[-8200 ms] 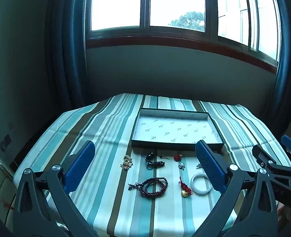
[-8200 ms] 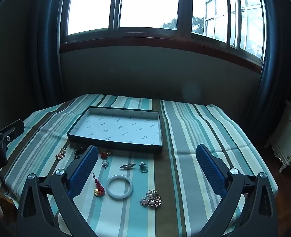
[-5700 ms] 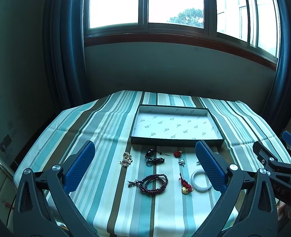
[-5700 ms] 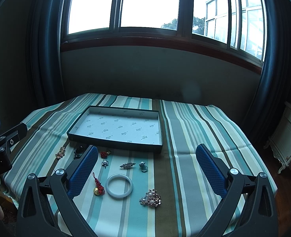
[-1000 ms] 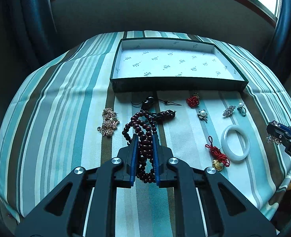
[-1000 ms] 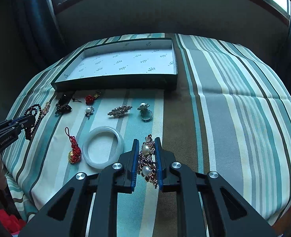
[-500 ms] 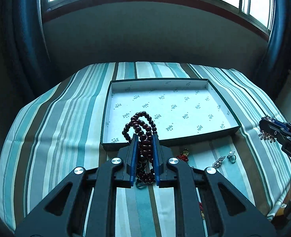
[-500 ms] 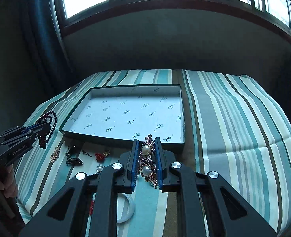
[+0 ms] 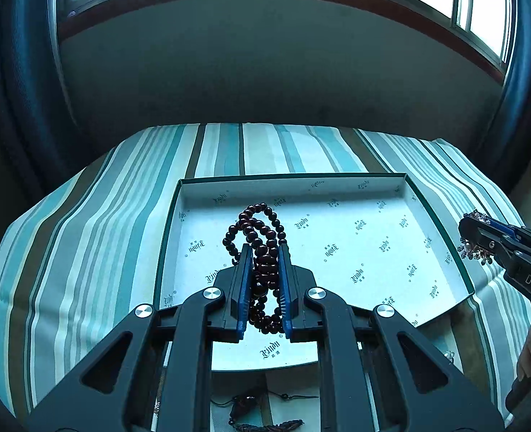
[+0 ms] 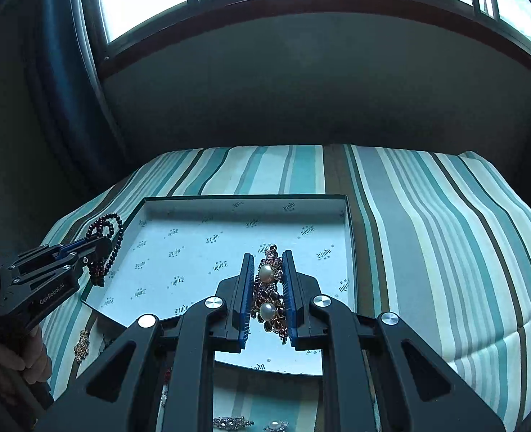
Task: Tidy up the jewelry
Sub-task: 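Set the bracelet in the box with left tool while right tool releases the brooch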
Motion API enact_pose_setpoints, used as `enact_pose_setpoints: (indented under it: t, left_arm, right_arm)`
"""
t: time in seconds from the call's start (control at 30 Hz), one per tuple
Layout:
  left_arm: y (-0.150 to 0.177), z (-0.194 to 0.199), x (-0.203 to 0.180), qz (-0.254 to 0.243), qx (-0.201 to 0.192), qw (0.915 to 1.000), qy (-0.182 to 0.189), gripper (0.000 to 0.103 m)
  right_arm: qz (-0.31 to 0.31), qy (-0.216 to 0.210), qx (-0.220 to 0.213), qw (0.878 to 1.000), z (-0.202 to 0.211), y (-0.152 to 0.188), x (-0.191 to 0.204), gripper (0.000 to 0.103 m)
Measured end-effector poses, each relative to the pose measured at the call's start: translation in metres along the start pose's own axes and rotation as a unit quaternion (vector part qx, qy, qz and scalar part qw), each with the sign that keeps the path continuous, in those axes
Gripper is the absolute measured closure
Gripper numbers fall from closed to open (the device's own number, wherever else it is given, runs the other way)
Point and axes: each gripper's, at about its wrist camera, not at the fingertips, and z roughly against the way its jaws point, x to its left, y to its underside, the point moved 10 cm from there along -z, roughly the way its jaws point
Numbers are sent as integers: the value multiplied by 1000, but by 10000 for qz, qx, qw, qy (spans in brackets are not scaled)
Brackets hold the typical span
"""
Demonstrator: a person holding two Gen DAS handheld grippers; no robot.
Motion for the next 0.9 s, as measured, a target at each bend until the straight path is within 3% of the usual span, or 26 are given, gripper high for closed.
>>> enact_pose_setpoints:
  t: [0.27,0.77,0.9]
  left_arm:
    - [34,-51,-1,-24,534,9986,23,89]
    - [44,-66,-34,-119,624,9977,244,88]
    - [48,-68,-38,-155,645,9976,200,82]
  right_arm:
    - [-75,45,564,9984,-45,32,-9,87]
    - [-129,132,716,9973,-63,39,-15,87]
    - [-160,121,713,9973,-64,39,-16,86]
